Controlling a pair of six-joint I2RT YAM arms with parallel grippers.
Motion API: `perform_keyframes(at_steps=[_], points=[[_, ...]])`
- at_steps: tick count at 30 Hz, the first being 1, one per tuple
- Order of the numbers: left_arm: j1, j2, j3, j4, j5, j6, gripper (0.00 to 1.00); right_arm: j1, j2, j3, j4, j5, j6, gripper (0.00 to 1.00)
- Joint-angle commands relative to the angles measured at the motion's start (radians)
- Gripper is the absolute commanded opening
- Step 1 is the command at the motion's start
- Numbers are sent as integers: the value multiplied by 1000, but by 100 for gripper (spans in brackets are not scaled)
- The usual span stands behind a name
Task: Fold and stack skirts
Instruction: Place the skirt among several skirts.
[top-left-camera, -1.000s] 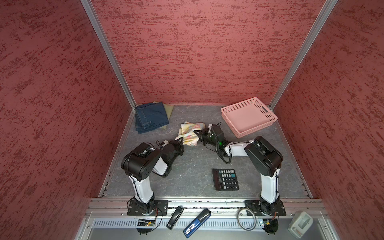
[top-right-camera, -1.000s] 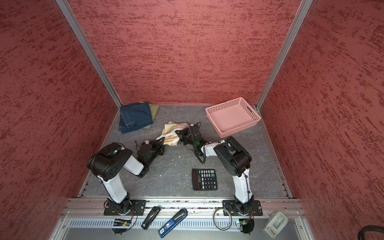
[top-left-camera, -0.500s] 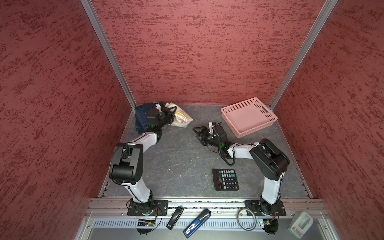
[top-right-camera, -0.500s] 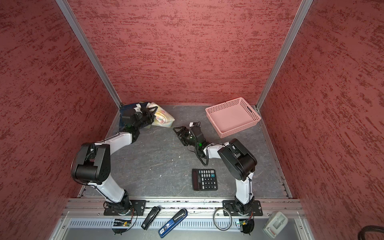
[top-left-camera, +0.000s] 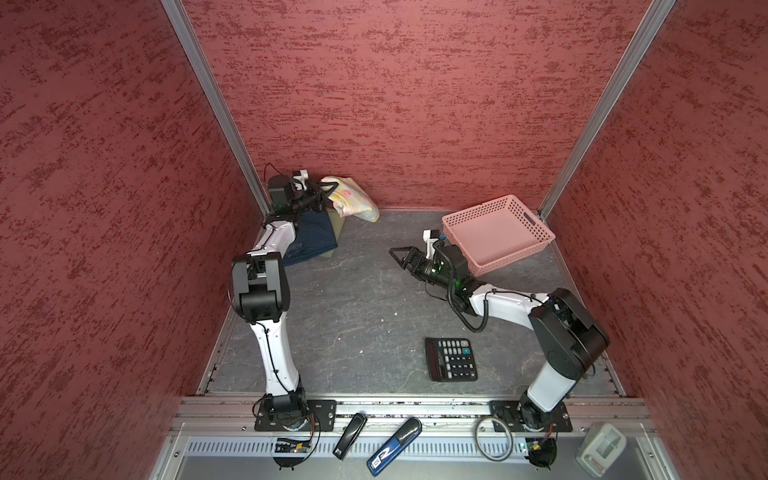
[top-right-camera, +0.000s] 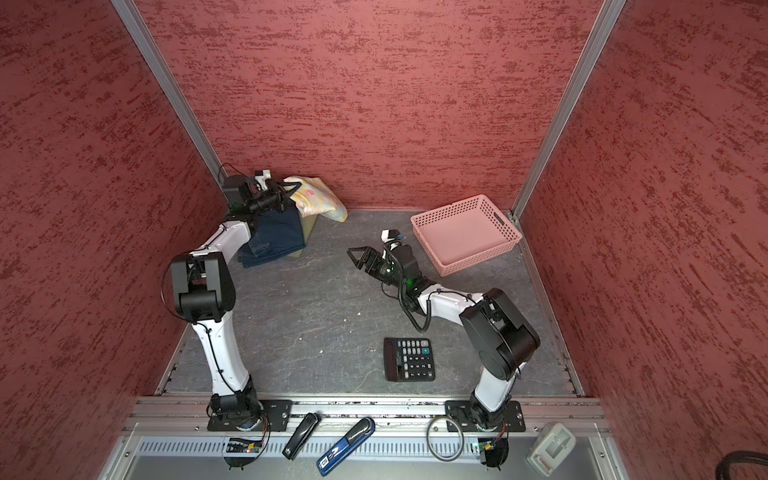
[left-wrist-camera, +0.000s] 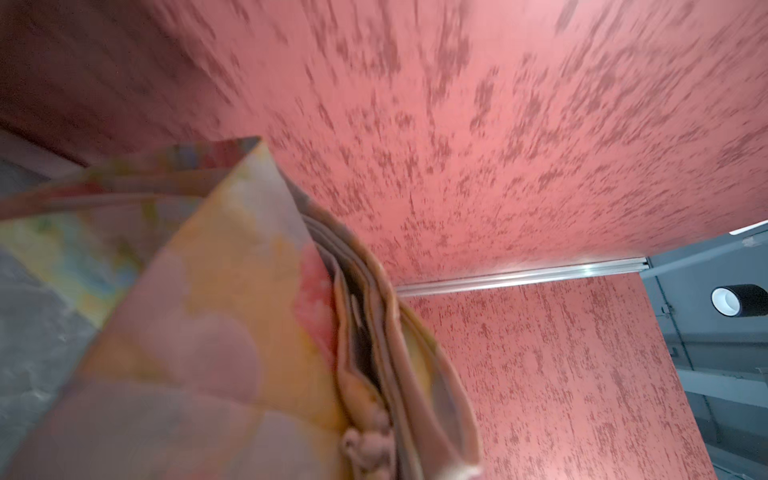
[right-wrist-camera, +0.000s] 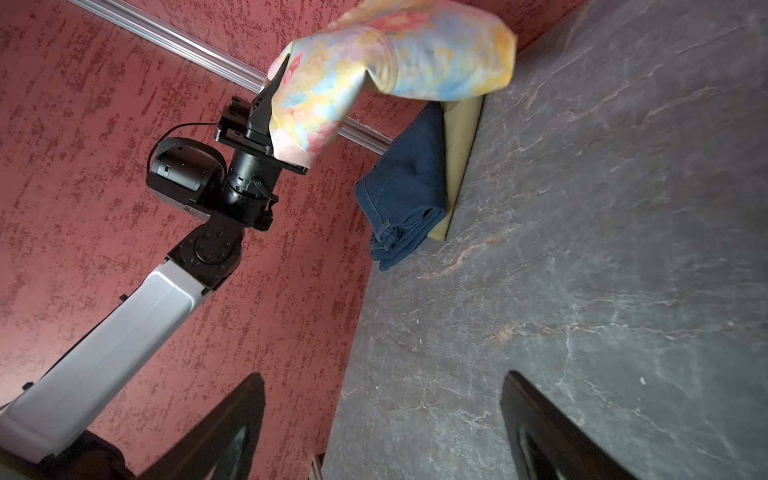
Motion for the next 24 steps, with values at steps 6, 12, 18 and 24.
perform_keyframes(at_steps=[6, 12, 18, 24], points=[[81, 295, 508, -96, 198, -62, 0, -11, 2, 42, -18, -22, -47, 90], [72, 284, 576, -209, 278, 13, 0, -15, 15, 57, -24, -23, -57, 90], [63, 258, 619, -562, 321, 280, 0, -14, 37, 64, -10, -33, -49, 90], [102, 270, 620, -983, 260, 603, 0, -15, 51, 70, 13, -45, -37, 90]])
